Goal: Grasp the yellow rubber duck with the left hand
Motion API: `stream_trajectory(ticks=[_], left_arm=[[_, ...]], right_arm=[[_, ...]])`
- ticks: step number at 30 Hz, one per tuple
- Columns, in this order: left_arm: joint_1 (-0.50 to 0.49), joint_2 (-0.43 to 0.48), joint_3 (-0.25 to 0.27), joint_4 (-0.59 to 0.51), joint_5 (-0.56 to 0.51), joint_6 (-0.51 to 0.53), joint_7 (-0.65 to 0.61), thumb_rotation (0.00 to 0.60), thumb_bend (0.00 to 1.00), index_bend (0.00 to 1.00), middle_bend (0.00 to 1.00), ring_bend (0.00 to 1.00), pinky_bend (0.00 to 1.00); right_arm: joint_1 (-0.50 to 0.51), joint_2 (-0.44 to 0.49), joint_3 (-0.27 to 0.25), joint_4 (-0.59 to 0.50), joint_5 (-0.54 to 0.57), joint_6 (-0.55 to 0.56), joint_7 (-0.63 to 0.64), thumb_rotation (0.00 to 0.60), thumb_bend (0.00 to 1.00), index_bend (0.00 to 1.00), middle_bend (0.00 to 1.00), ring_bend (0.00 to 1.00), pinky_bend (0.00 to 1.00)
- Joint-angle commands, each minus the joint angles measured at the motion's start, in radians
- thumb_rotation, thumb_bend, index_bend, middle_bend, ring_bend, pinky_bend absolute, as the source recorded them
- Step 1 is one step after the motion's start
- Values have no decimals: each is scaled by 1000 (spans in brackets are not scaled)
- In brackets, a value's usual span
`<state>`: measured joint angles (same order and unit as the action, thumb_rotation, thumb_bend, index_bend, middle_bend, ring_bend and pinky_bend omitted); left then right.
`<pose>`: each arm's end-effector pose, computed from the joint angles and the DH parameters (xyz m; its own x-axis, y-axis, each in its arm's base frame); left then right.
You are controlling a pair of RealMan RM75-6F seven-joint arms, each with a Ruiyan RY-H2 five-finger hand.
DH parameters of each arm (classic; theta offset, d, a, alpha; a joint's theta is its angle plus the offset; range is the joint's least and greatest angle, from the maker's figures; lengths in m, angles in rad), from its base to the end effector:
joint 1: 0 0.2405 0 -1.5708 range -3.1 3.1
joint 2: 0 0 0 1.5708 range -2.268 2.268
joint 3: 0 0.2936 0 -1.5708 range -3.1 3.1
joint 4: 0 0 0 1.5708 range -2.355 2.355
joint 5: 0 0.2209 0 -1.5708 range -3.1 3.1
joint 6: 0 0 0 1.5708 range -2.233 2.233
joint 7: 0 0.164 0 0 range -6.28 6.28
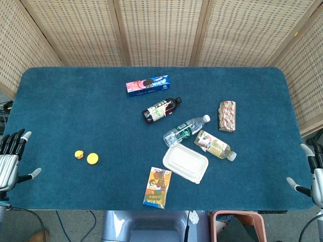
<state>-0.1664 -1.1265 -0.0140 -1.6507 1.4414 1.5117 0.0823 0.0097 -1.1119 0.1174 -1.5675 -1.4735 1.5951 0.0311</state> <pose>-0.3335 0.2239 0.1609 0.4273 -0.0160 0.9040 0.9036 -0.0262 -0.4275 -0.3632 -0.1910 0.2020 0.4141 0.1481 0.8981 -0.9101 0.0836 0.4059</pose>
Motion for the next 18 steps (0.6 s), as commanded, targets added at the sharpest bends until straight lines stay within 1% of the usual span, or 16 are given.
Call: stream_trajectory(ticks=[1,5,7,9,12,13,14,15,18], left_arm=[[2,1,2,-4,8,-2,3,600,0,0,0,0,0],[0,1,4,-5,11,-17,3,600,0,0,0,0,0],[-8,-3,6,-2,9,-41,1,600,0,0,0,0,0],[-28,-14,9,12,11,-86,-11,600,0,0,0,0,0],[-63,-40,6,39,-28,-181,-17,600,0,12,0,0,0],[-80,-54,-1,52,-46,-214,-17,600,1,37,0,0,0],[-97,-73,-12,67,-69,-250,-18,600,16,90,0,0,0],[-122,-100,-27,90,-101,-298,-22,600,42,156,0,0,0],[-172,-158,-57,146,-154,-386,-23,600,125,275,0,0,0]], right_arm=[[-2,4,-2,-6,-1,0,2,600,0,0,0,0,0],[-2,10,-4,-13,5,-10,6,600,0,0,0,0,0],[-2,13,-4,-17,8,-13,10,600,0,0,0,0,0],[-3,16,-2,-21,10,-14,15,600,0,0,0,0,0],[-4,21,-2,-24,14,-17,24,600,0,0,0,0,0],[-4,22,-2,-24,16,-19,26,600,0,0,0,0,0],[-4,23,-2,-24,19,-22,30,600,0,0,0,0,0],[-3,24,-1,-23,23,-26,34,600,0,0,0,0,0],[0,25,-1,-21,24,-33,38,600,0,0,0,0,0]])
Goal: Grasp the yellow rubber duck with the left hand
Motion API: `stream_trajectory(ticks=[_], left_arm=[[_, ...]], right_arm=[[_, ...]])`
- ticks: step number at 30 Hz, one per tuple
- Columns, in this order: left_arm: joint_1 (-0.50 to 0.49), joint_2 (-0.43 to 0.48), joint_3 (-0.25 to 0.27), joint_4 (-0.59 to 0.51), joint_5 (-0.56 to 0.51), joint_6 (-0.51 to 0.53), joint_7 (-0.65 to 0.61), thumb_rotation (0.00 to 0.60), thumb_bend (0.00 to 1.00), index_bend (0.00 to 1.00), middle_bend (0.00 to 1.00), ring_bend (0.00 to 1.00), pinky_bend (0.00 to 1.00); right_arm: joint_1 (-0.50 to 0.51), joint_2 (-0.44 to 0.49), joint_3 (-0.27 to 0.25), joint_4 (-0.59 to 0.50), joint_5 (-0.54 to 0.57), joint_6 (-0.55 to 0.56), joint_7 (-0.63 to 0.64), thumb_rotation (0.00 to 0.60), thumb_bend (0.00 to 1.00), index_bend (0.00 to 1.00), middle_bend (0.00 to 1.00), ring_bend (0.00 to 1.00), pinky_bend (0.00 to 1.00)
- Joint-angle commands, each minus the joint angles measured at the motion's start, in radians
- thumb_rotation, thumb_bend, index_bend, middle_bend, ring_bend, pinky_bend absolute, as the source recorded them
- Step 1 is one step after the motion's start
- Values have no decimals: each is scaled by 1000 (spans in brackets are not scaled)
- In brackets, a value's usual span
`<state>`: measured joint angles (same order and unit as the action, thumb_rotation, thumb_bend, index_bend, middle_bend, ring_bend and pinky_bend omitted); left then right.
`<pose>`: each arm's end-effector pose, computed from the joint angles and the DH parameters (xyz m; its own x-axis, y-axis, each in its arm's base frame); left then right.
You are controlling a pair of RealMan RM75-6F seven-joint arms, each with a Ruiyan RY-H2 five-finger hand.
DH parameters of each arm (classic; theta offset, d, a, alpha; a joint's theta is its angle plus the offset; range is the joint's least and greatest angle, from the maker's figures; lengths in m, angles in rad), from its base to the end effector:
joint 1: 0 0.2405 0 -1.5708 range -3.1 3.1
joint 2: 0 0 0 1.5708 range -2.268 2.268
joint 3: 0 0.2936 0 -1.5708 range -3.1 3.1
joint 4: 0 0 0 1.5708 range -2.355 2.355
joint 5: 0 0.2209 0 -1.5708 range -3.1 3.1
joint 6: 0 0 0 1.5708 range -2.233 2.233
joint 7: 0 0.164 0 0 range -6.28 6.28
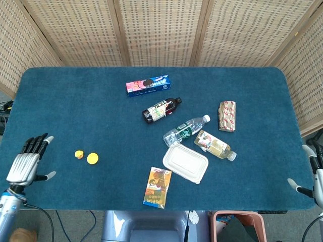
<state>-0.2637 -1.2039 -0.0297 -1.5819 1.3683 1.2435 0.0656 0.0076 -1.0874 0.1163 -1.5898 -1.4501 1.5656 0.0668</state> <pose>-0.3415 0.2581 0.1045 0.3987 0.2023 0.8945 0.9167 -0.0595 -0.3951 -0.3660 -0.1903 0.2056 0.3829 0.1214 0.9158 -0.9225 0.1027 0.3721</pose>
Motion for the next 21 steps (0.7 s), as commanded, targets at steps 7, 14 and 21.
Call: stream_trajectory(ticks=[7,14,21], left_arm=[[-149,-184,-90,196,-193,-226,64,600,189,357,0,0,0],[-181,-237,-113,252,-282,-274,117,600,227,362,0,0,0],[-190,-243,-107,255,-302,-293,130,600,229,399,0,0,0]], right_arm=[[7,-1,0,5,8,-20,3,600,0,0,0,0,0],[10,-2,2,10,19,-32,12,600,0,0,0,0,0],[11,-2,2,11,22,-36,14,600,0,0,0,0,0]])
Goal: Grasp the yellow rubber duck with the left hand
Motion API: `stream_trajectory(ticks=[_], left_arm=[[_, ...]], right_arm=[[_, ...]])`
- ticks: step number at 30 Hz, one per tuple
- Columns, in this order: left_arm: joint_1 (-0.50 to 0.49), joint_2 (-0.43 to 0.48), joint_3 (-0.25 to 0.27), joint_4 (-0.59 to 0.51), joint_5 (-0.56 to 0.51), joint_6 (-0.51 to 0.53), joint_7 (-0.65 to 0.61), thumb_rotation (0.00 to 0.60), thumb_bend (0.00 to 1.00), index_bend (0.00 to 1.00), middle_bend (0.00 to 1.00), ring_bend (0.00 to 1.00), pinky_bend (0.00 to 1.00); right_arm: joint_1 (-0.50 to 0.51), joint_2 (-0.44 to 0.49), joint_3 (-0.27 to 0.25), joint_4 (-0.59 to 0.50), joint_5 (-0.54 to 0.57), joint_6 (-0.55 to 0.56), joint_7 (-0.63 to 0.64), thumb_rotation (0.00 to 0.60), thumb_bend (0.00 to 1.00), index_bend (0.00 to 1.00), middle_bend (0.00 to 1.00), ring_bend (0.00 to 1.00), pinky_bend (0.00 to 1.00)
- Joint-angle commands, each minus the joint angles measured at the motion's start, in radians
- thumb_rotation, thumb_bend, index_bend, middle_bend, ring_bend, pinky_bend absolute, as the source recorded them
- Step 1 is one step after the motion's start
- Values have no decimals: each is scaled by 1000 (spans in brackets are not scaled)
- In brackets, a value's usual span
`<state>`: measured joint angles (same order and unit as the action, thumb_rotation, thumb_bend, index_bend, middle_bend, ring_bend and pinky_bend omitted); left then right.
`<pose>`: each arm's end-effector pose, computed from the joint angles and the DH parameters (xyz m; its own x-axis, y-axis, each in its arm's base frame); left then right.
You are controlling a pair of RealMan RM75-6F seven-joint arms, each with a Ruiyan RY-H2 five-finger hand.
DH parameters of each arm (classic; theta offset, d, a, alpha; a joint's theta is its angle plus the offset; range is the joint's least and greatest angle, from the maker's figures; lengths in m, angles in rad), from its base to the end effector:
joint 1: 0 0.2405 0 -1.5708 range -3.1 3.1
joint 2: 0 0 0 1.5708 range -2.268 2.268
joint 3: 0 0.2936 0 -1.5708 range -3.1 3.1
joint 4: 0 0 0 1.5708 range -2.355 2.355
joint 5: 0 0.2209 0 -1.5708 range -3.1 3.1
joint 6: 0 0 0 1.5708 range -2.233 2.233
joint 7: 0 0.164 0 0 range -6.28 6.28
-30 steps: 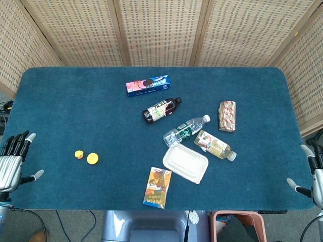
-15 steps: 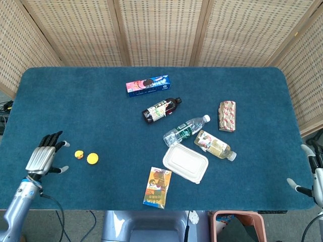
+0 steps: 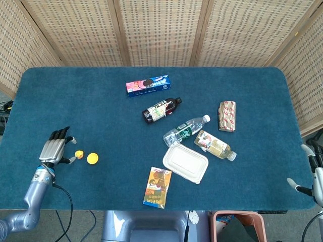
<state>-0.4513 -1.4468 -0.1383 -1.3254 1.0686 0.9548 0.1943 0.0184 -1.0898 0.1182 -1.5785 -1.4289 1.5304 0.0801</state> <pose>-0.3485 0.3426 0.0245 0.3880 0.3383 0.8573 0.9060 0.0305 -0.4221 -0.3715 -0.1948 0.2028 0.3751 0.0960 0.9220 -0.9242 0.1158 0.3639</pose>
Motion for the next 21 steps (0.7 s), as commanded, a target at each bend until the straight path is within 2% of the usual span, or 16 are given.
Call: stream_trajectory(ticks=[1,11,21], left_arm=[[-4,1,2,-3,-5,-9,3,600,229,403,0,0,0],[-28,-11,5,-9,-32,-34,36,600,246,418,0,0,0],[-43,-33,12,8,-64,-43,68,600,296,529,0,0,0]], right_arm=[[0,0,0,0,1,-1,1,600,0,0,0,0,0],[2,-3,1,6,11,-12,2,600,0,0,0,0,0],[4,-7,2,17,20,-22,9,600,0,0,0,0,0]])
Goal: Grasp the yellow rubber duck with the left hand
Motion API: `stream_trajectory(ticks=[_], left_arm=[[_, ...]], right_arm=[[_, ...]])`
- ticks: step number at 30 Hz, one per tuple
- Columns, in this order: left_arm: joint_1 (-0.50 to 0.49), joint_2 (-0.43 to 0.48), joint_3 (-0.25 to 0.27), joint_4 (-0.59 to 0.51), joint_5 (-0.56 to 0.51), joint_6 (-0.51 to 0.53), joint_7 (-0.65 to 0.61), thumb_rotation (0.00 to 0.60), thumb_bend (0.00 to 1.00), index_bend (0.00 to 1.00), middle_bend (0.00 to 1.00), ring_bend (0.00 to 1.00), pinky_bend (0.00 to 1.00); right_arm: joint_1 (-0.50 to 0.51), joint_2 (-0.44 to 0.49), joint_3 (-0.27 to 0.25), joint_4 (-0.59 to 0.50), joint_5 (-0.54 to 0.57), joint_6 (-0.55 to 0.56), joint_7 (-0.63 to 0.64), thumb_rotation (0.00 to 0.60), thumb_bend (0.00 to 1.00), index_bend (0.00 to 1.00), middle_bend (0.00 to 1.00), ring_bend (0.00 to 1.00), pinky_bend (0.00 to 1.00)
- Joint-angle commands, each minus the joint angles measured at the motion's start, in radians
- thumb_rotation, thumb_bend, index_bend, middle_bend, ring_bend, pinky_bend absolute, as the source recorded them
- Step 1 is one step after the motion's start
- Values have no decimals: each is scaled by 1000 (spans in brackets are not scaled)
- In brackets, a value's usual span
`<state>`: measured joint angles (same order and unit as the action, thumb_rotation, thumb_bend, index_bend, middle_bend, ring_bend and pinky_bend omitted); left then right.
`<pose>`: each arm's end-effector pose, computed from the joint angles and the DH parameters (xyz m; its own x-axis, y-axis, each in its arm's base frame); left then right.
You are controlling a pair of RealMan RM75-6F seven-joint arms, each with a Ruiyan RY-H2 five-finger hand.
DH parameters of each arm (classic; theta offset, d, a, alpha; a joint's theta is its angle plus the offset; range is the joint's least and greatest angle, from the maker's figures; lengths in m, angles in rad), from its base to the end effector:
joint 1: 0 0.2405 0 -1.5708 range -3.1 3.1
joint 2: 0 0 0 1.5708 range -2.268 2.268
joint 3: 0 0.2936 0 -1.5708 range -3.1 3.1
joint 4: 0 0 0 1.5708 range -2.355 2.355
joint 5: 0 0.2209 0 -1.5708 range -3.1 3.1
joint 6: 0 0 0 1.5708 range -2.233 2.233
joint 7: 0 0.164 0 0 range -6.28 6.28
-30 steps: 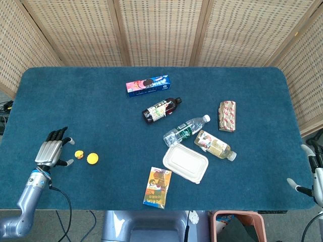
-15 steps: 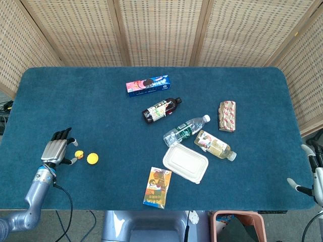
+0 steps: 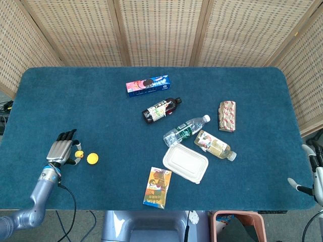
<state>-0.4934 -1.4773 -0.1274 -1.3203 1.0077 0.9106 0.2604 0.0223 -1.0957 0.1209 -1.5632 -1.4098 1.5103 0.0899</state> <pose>-0.3398 0.3485 0.0048 0.4051 0.3911 0.8264 0.8961 0.0093 -0.4437 -0.3775 -0.1967 0.2014 0.3718 0.0836 0.9245 -0.9236 0.1333 0.3594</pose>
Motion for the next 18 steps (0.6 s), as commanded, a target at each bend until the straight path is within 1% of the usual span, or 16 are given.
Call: stream_trajectory(ticks=[1,8,12,16,18], left_arm=[[-2,-4,1,4,-6,0,3,600,297,532,0,0,0],[-3,11,-4,-12,-14,3,-7,600,298,535,0,0,0],[7,51,-20,-75,14,31,-57,600,300,536,0,0,0],[23,100,-34,-152,54,86,-85,600,300,535,0,0,0],[28,127,-31,-200,82,96,-103,600,300,535,0,0,0]], right_arm=[[1,-1,0,2,2,-3,-1,600,0,0,0,0,0],[2,-4,-1,2,3,-6,-6,600,0,0,0,0,0],[1,-3,-1,-1,1,-3,-4,600,0,0,0,0,0],[0,-1,-1,-2,1,-3,0,600,0,0,0,0,0],[0,0,-2,-2,1,-4,2,600,0,0,0,0,0]])
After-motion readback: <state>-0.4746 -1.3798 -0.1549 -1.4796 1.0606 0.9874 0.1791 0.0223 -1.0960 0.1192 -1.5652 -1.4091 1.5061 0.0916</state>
